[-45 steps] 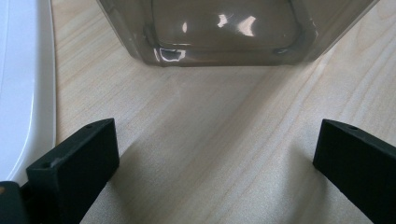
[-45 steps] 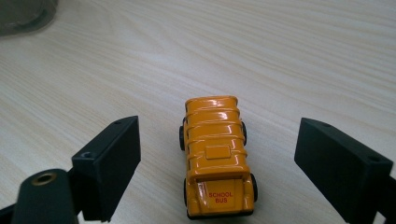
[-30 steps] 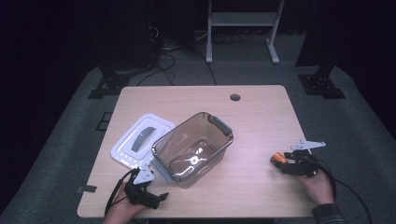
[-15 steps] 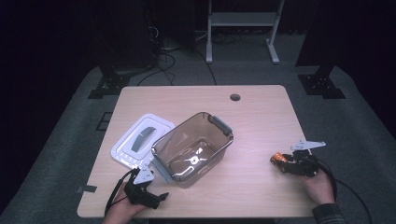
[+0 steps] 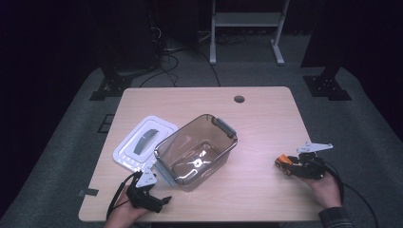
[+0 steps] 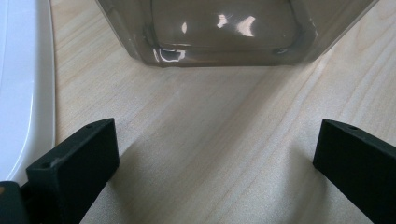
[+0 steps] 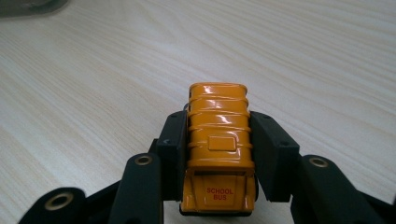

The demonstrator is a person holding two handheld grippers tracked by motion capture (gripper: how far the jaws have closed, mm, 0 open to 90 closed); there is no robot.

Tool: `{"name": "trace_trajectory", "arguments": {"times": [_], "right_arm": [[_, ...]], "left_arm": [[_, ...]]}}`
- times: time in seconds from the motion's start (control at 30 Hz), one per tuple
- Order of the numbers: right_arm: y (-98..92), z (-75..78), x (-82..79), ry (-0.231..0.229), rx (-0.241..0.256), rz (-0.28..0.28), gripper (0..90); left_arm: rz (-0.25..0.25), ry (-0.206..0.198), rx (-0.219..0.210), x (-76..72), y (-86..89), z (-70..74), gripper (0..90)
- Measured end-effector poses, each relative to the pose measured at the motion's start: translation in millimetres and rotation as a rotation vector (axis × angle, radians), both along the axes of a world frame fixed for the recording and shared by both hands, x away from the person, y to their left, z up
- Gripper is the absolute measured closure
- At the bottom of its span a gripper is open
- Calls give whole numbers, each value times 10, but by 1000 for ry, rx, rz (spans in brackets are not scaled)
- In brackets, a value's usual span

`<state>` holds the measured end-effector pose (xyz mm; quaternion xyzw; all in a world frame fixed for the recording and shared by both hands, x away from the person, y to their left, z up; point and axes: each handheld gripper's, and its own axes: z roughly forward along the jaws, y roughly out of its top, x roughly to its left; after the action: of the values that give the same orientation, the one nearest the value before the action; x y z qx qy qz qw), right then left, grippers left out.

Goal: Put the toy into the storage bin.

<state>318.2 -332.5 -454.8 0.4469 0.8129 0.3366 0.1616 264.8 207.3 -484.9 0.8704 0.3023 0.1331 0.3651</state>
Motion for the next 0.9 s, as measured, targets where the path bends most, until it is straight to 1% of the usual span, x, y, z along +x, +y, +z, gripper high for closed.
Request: {"name": "trace_trajectory", "arguments": {"times": [0.23, 0.53, 0.67, 0.9], "right_arm": [[31, 61, -28, -3, 1, 4, 583], [73, 175, -57, -6, 24, 18, 583], [105, 250, -81, -21, 29, 34, 584], [166, 319, -108, -31, 34, 49, 584]], "left_arm": [[-1, 0, 0, 0, 0, 0, 0], [-2, 0, 1, 0, 0, 0, 0], [-2, 0, 1, 0, 1, 0, 0], [-1, 0, 0, 0, 0, 0, 0]]}}
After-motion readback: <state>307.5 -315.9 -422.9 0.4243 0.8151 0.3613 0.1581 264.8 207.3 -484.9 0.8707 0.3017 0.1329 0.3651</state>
